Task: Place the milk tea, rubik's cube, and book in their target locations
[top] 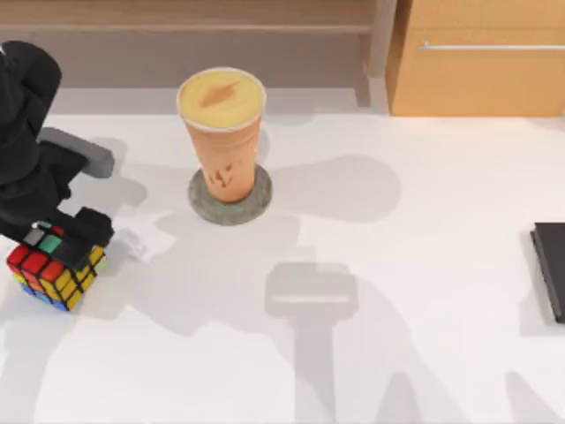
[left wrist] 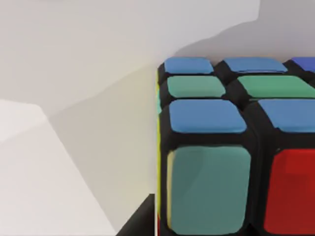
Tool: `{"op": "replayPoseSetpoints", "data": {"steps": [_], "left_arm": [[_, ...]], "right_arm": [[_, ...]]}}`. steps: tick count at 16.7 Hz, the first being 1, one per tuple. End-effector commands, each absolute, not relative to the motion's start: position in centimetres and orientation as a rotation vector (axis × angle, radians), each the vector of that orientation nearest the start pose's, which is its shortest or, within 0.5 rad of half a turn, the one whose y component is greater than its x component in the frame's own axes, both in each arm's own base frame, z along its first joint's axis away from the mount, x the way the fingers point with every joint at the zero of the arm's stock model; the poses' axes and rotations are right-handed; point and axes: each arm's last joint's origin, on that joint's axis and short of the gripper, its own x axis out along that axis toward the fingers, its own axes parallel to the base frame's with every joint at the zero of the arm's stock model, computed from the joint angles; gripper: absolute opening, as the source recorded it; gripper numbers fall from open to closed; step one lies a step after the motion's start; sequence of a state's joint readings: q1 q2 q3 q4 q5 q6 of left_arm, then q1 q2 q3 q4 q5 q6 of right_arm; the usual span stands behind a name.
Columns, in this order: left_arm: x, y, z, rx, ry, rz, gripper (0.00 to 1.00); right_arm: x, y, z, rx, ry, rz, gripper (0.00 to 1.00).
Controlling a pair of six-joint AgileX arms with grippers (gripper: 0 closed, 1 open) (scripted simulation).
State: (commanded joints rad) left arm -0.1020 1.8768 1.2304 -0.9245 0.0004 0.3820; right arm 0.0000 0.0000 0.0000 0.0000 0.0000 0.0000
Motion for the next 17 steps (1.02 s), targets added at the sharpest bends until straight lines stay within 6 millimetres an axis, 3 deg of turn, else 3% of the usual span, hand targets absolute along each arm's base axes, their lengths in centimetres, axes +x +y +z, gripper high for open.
{"op": "replayPoseSetpoints", "data": {"steps": [10, 17], "left_arm": [[33.6, -3.3, 15.5, 0.378, 1.533, -0.378, 0.0], [33.5, -3.3, 18.4, 0.378, 1.535, -0.378, 0.0]], "right_arm": [[10.6, -0.1, 16.0, 0.0, 0.0, 0.0, 1.0], [10.6, -0.1, 16.0, 0.0, 0.0, 0.0, 1.0]]}}
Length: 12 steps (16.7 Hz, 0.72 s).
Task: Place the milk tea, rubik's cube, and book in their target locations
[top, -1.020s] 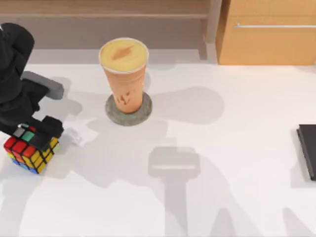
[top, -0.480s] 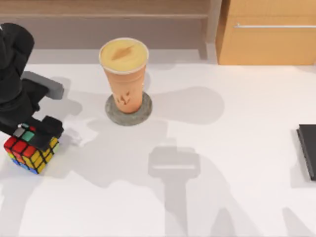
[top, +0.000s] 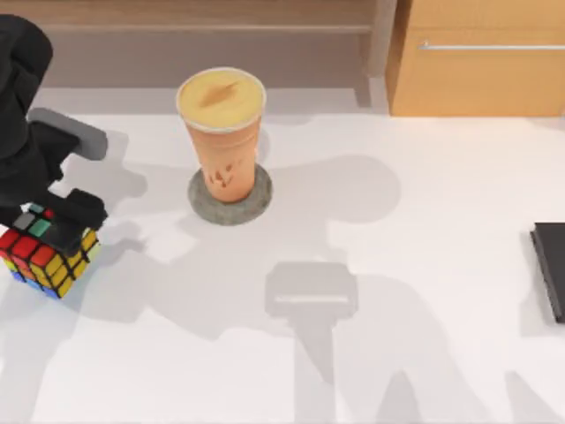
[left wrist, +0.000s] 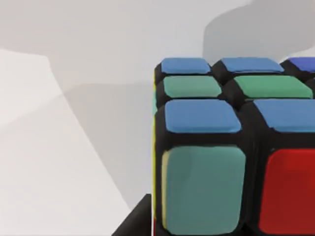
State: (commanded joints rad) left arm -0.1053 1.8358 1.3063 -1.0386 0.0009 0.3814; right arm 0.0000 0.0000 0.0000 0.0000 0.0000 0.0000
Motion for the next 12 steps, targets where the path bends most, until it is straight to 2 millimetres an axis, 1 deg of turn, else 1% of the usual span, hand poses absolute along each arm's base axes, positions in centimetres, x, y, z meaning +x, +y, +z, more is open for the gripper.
{"op": "replayPoseSetpoints", "data": {"steps": [3, 4, 5, 7, 10, 12], "left_arm": [[33.6, -3.3, 18.2, 0.381, 1.535, -0.379, 0.0], [33.8, -3.5, 18.8, 0.394, 1.503, -0.379, 0.0], [34.0, -4.0, 20.0, 0.418, 1.443, -0.377, 0.0], [34.7, -5.5, 23.6, 0.487, 1.255, -0.367, 0.0], [35.1, -9.0, 30.9, 0.574, 0.871, -0.317, 0.0], [34.6, -11.8, 35.8, 0.574, 0.61, -0.265, 0.0]], "right_arm": [[10.6, -0.1, 16.0, 0.0, 0.0, 0.0, 1.0], [10.6, -0.1, 16.0, 0.0, 0.0, 0.0, 1.0], [10.6, -0.1, 16.0, 0.0, 0.0, 0.0, 1.0], [10.6, -0.1, 16.0, 0.0, 0.0, 0.0, 1.0], [10.6, -0.1, 16.0, 0.0, 0.0, 0.0, 1.0], [10.6, -0.1, 16.0, 0.0, 0.0, 0.0, 1.0]]}}
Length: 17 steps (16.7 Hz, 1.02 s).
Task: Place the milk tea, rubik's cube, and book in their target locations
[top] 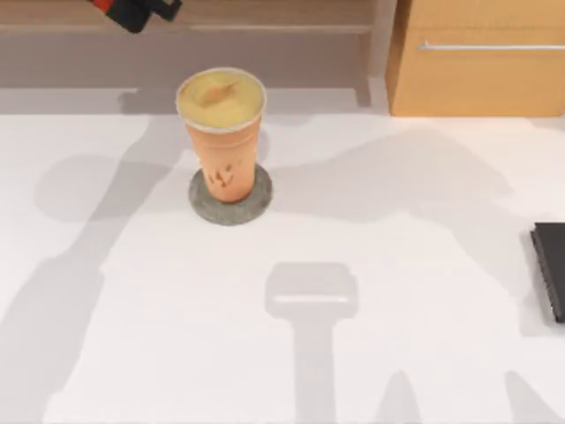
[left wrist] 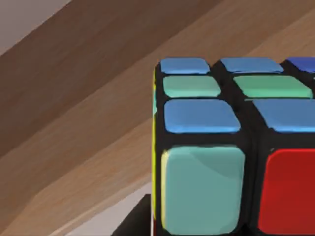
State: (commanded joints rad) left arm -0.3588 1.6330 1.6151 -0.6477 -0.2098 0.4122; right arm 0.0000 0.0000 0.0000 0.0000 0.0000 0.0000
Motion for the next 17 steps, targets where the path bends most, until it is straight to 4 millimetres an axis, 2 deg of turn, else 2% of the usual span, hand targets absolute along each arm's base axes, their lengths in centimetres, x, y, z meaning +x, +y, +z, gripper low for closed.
{"op": "replayPoseSetpoints", "data": {"steps": [3, 5, 7, 9, 11, 13, 17], "left_arm": [[33.8, -16.3, 41.1, 0.46, 0.283, -0.176, 0.0], [33.5, -19.3, 42.8, 0.328, 0.131, -0.125, 0.0], [33.7, -22.4, 42.7, 0.192, 0.043, -0.085, 0.0], [34.0, -25.1, 41.6, 0.086, 0.008, -0.055, 0.0], [34.3, -26.9, 40.2, 0.02, 0.0, -0.034, 0.0], [34.4, -27.5, 39.6, 0.001, 0.0, -0.027, 0.0], [34.5, -27.3, 39.6, 0.005, 0.001, -0.025, 0.0]], "right_arm": [[10.6, -0.1, 16.0, 0.0, 0.0, 0.0, 1.0], [10.6, -0.1, 16.0, 0.0, 0.0, 0.0, 1.0], [10.6, -0.1, 16.0, 0.0, 0.0, 0.0, 1.0], [10.6, -0.1, 16.0, 0.0, 0.0, 0.0, 1.0], [10.6, -0.1, 16.0, 0.0, 0.0, 0.0, 1.0], [10.6, -0.1, 16.0, 0.0, 0.0, 0.0, 1.0], [10.6, -0.1, 16.0, 0.0, 0.0, 0.0, 1.0]]}}
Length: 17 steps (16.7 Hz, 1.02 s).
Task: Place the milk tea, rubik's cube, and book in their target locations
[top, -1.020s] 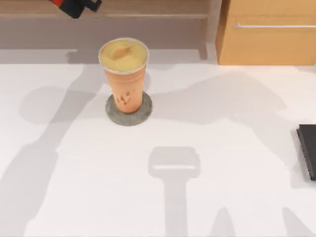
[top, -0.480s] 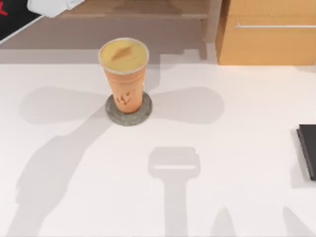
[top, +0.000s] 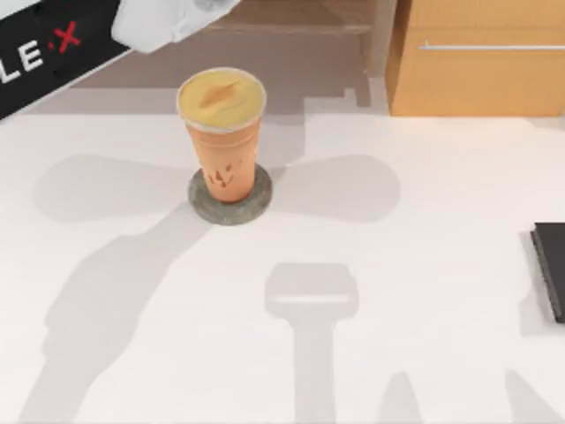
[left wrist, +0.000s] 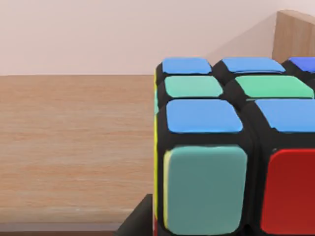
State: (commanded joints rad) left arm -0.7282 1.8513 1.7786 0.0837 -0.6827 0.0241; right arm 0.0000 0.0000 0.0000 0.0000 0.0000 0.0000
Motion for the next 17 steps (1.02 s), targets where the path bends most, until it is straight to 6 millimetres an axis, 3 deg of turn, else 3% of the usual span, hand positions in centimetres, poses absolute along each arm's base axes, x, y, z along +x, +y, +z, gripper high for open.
{"op": "replayPoseSetpoints", "data": {"steps": [6, 10, 14, 17], "left_arm": [[35.1, -28.4, 41.7, 0.006, -0.016, -0.063, 0.0], [38.4, -28.5, 42.3, 0.01, -0.031, -0.055, 0.0], [42.2, -27.6, 41.4, 0.006, -0.032, -0.03, 0.0], [43.9, -27.4, 40.4, -0.004, -0.02, -0.026, 0.0]], "right_arm": [[10.6, -0.1, 16.0, 0.0, 0.0, 0.0, 1.0], [10.6, -0.1, 16.0, 0.0, 0.0, 0.0, 1.0], [10.6, -0.1, 16.0, 0.0, 0.0, 0.0, 1.0], [10.6, -0.1, 16.0, 0.0, 0.0, 0.0, 1.0]]}}
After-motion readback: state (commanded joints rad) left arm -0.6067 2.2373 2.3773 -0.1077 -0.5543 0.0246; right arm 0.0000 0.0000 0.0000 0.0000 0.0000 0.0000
